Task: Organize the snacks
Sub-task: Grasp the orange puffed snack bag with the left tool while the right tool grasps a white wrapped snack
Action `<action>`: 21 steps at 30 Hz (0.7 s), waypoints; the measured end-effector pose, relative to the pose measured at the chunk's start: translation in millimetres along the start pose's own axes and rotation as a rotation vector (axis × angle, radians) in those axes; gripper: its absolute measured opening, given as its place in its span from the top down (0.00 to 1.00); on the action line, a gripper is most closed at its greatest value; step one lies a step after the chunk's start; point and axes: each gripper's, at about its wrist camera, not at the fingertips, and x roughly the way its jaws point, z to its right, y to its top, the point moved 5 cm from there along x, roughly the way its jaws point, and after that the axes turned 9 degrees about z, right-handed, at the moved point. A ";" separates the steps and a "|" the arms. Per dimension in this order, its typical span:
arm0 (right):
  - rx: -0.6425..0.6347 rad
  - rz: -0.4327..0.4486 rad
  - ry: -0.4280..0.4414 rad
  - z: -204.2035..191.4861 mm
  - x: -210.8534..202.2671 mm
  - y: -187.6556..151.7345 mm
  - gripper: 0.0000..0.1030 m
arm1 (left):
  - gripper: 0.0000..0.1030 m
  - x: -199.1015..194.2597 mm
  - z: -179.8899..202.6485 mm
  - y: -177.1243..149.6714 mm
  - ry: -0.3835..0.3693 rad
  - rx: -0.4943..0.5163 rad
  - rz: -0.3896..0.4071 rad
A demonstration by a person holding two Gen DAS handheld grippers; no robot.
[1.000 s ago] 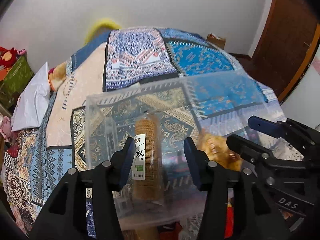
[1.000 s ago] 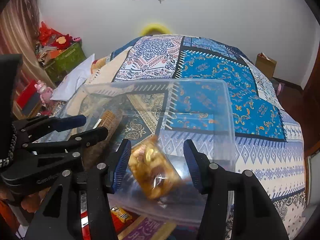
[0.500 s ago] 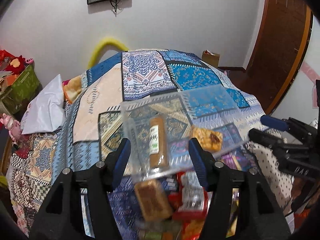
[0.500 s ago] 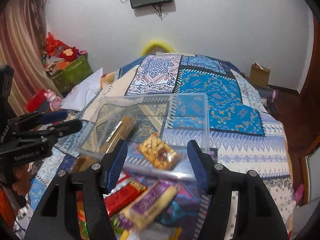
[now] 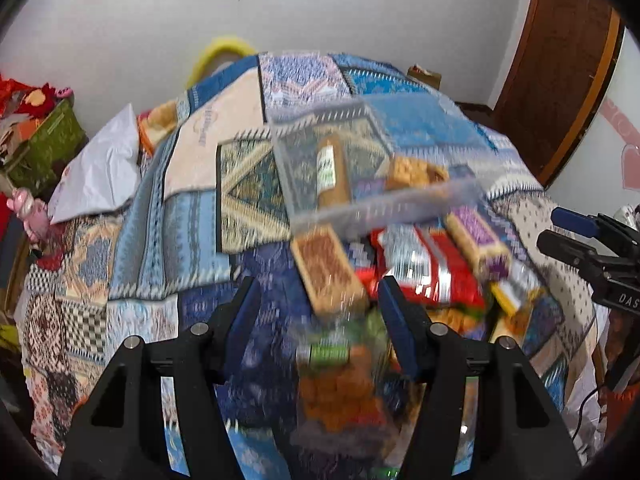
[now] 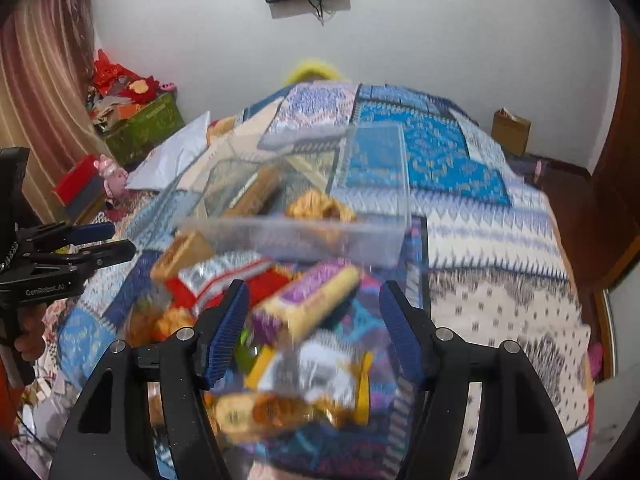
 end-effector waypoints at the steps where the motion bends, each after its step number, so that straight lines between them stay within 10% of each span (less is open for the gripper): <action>1: 0.007 -0.010 0.001 1.7 0.3 -5.5 0.37 | 0.41 -1.2 -0.7 -5.9 0.004 -0.006 -0.005; 21: 0.117 -0.110 0.020 7.5 27.7 -53.5 0.31 | 0.39 22.9 4.0 -73.5 -0.025 -0.048 -0.115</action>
